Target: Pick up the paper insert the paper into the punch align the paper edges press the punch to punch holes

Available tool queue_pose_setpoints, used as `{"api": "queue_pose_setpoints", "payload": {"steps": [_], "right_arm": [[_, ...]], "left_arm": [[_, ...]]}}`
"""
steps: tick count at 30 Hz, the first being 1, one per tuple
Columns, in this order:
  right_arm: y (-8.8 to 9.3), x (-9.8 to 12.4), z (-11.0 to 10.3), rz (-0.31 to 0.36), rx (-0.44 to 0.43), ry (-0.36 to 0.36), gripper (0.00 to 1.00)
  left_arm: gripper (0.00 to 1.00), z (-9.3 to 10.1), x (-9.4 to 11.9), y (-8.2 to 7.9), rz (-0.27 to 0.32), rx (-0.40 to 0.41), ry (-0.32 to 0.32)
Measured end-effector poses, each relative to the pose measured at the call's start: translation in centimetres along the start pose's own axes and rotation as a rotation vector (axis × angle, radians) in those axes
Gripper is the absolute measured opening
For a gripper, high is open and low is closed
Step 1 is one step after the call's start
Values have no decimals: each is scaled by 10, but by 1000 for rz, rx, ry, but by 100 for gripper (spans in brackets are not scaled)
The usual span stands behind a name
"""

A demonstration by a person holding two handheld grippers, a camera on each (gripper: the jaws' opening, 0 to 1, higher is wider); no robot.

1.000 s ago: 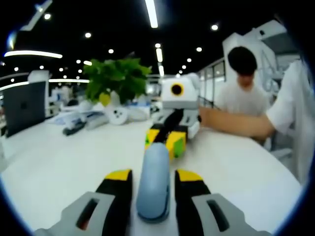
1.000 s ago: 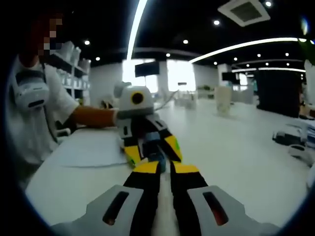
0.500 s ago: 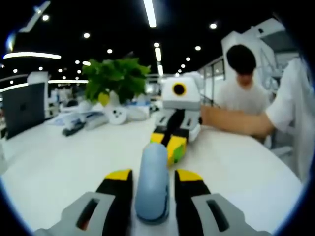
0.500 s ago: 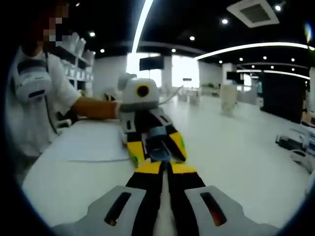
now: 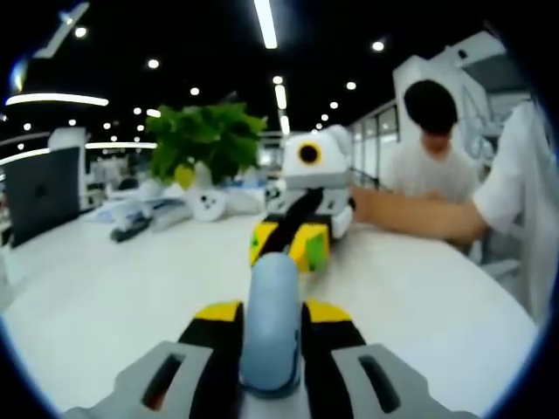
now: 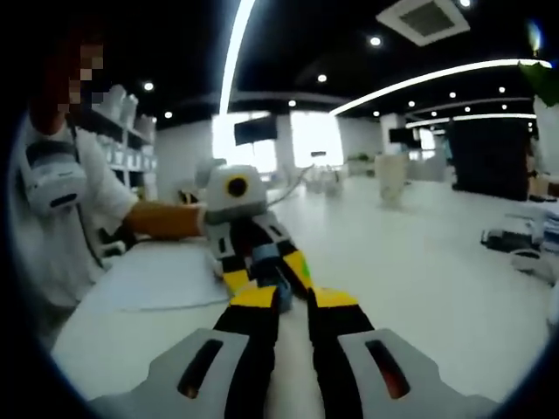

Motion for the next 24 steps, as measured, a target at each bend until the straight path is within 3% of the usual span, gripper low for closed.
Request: {"api": "queue_pose_setpoints", "payload": {"steps": [7, 9, 11, 16, 19, 22, 24], "right_arm": [[-19, 1, 2, 103, -54, 49, 11], [-26, 0, 3, 133, -68, 88, 5], [-29, 0, 7, 155, -104, 188, 5], [-44, -19, -11, 192, 43, 337, 5], [-45, -35, -26, 180, 80, 321, 5], [-32, -46, -27, 120, 104, 391, 5], [-24, -48, -26, 87, 121, 400, 4]], "left_arm": [[27, 10, 1, 0, 1, 0, 0], [27, 13, 2, -1, 2, -1, 0], [27, 14, 2, -1, 2, 1, 0], [27, 17, 2, -1, 1, 4, 0], [27, 17, 2, -1, 1, 4, -1], [27, 16, 2, -1, 1, 5, -1], [26, 15, 2, -1, 0, 10, -3]]}}
Point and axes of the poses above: the point that each gripper's makers call its tool centre point, and the gripper's own axes: x roughly backward along the fingers, z roughly to its right, y roughly out of its underside, the point moved 5 cm from there along x, roughly backward along the fingers, and after that the axes turned 14 degrees about z, right-handed, at the moved point
